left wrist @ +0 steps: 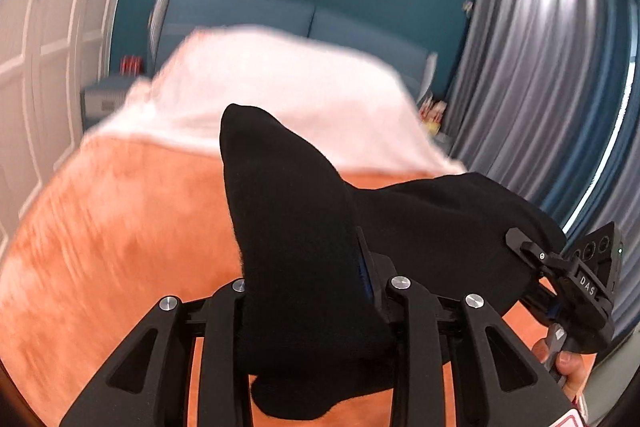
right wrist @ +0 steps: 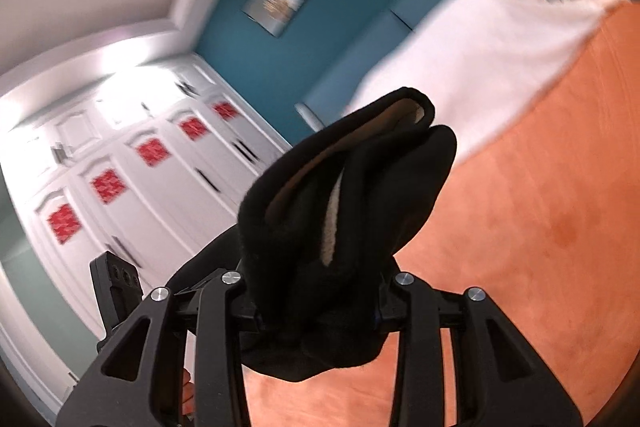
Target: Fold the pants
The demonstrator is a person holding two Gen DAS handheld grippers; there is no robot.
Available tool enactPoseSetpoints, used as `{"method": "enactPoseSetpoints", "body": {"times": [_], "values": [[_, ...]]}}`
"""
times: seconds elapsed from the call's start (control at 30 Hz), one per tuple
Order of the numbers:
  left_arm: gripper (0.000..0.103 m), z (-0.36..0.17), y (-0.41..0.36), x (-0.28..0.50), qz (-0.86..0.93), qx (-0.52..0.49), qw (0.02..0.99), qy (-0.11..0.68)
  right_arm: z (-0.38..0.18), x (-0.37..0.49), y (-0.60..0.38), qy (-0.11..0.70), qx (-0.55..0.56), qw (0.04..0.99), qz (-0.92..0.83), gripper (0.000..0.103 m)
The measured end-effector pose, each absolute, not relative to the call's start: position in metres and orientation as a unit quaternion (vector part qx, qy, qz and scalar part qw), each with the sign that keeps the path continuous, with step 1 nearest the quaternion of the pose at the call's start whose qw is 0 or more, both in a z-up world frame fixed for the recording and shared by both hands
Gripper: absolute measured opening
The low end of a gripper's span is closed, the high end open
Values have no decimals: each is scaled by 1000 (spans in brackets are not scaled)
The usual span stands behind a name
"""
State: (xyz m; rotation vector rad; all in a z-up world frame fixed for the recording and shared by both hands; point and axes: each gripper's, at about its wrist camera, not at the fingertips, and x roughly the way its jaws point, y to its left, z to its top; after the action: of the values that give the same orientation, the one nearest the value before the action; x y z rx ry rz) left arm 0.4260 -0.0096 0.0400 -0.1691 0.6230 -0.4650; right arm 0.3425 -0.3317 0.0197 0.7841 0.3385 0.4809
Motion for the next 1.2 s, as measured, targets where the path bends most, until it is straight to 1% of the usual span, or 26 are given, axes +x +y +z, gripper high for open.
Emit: {"method": "enactPoseSetpoints", "body": {"times": [0.1, 0.23, 0.27, 0.33, 0.37, 0.4, 0.43, 0.47, 0.57, 0.6, 0.63, 0.67, 0.7, 0.73, 0.8, 0.87, 0.9, 0.93, 0.97, 1.0, 1.03, 1.07, 1.1, 1.13, 1.17, 1.2], "values": [[28, -26, -16, 449, -214, -75, 908, 352, -48, 370, -332, 213, 390, 872, 206, 34], [29, -127, -16, 470, -197, -75, 879, 427, -146, 388, -329, 291, 402, 851, 170, 34], [31, -152, -13, 473, -191, -78, 870, 448, -172, 391, -327, 318, 404, 842, 160, 35], [48, -190, -3, 468, -175, -84, 864, 464, -215, 384, -328, 347, 409, 833, 137, 48], [71, -205, 7, 460, -166, -95, 869, 457, -228, 377, -330, 343, 413, 832, 139, 48], [82, -208, 16, 454, -154, -105, 876, 445, -230, 370, -332, 328, 418, 833, 155, 50], [82, -208, 27, 445, -150, -113, 879, 438, -225, 366, -336, 328, 427, 828, 159, 52], [81, -207, 37, 444, -148, -118, 878, 440, -221, 363, -338, 342, 430, 821, 155, 58], [77, -177, 63, 415, -113, -96, 893, 424, -204, 330, -354, 353, 402, 840, 92, 63], [76, -157, 71, 407, -96, -81, 903, 410, -191, 310, -361, 329, 397, 854, 67, 55], [76, -140, 77, 402, -94, -80, 909, 397, -175, 295, -365, 294, 389, 871, 56, 40], [78, -125, 80, 402, -96, -88, 914, 384, -156, 284, -365, 261, 376, 887, 63, 35], [79, -106, 79, 404, -96, -97, 919, 370, -127, 281, -356, 240, 347, 903, 83, 32], [80, -92, 73, 410, -97, -102, 920, 365, -108, 285, -344, 233, 324, 912, 95, 32], [87, -70, 52, 427, -119, -120, 917, 362, -74, 312, -310, 231, 279, 923, 128, 32], [87, -65, 22, 450, -115, -115, 916, 366, -63, 344, -283, 244, 257, 923, 150, 32], [87, -74, 2, 466, -106, -95, 913, 381, -63, 365, -271, 254, 246, 923, 155, 33], [87, -83, -9, 476, -100, -80, 910, 394, -73, 385, -258, 267, 231, 924, 149, 37], [87, -100, -22, 490, -85, -60, 904, 415, -84, 401, -251, 285, 223, 922, 142, 37], [87, -118, -31, 500, -69, -39, 895, 438, -102, 412, -249, 303, 218, 919, 130, 37], [87, -146, -38, 512, -47, -10, 883, 468, -127, 426, -250, 328, 216, 914, 103, 41], [92, -177, -41, 521, -24, 18, 867, 497, -153, 438, -257, 360, 221, 903, 78, 41], [98, -194, -38, 521, -32, 15, 867, 498, -180, 440, -267, 381, 228, 894, 63, 30], [98, -199, -28, 515, -43, -10, 880, 472, -197, 432, -278, 353, 235, 903, 71, 11], [98, -202, -17, 512, -63, -40, 885, 459, -201, 425, -286, 334, 250, 906, 73, 8], [98, -206, -12, 513, -69, -59, 881, 465, -203, 423, -293, 332, 281, 897, 78, 8]]}}
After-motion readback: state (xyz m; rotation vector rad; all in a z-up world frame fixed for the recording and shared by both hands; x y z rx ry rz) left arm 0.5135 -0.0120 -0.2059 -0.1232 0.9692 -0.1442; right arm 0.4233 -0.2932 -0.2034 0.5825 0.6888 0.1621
